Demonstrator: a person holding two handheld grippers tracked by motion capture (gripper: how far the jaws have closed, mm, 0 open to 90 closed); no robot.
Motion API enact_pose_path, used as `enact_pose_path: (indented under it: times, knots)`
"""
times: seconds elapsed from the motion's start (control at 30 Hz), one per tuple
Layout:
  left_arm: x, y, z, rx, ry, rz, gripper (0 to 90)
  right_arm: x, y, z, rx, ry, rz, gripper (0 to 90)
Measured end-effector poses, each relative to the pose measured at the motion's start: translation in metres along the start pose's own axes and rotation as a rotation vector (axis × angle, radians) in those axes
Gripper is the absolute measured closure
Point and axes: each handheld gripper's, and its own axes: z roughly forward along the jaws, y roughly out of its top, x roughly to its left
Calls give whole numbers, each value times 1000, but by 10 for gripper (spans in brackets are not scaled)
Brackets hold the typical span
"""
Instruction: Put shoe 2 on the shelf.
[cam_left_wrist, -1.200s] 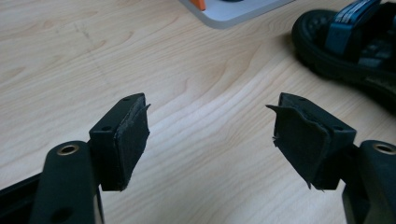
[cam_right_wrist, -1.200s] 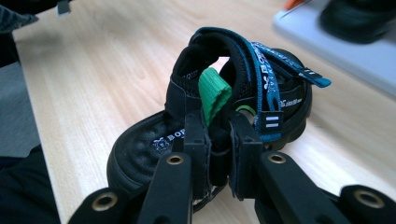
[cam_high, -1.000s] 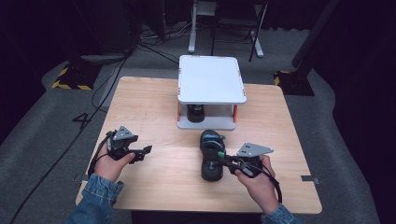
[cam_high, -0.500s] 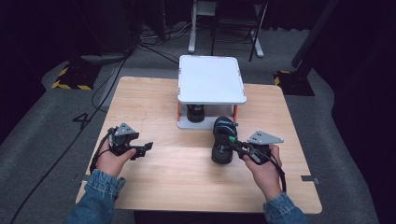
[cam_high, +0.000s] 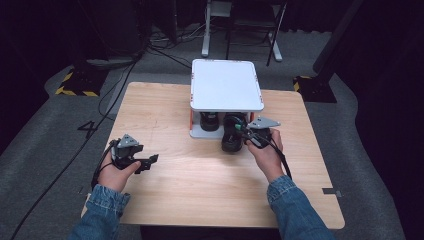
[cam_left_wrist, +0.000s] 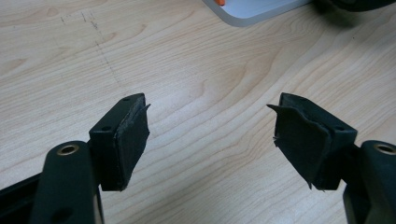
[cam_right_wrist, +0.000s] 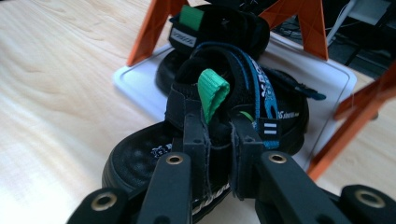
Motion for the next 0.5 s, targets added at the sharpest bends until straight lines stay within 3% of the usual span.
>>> enact_pose_path:
  times: [0.1,0.2,0.37,0.43,0.5]
  knots:
    - [1,-2,0,-1,-2,-3,267,-6,1,15,-9,18,-4,795]
    - [2,-2,-1,-3,-5,-4,267,-16,-5,23,-33,77,33,784]
    - [2,-3,0,6,-3,-4,267,-25,-15,20,-11,56,45,746]
    - [1,-3,1,8,-5,2,267,-25,-19,18,-20,67,67,665]
    - [-1,-2,1,9,-5,4,267,-21,-20,15,-42,58,81,523]
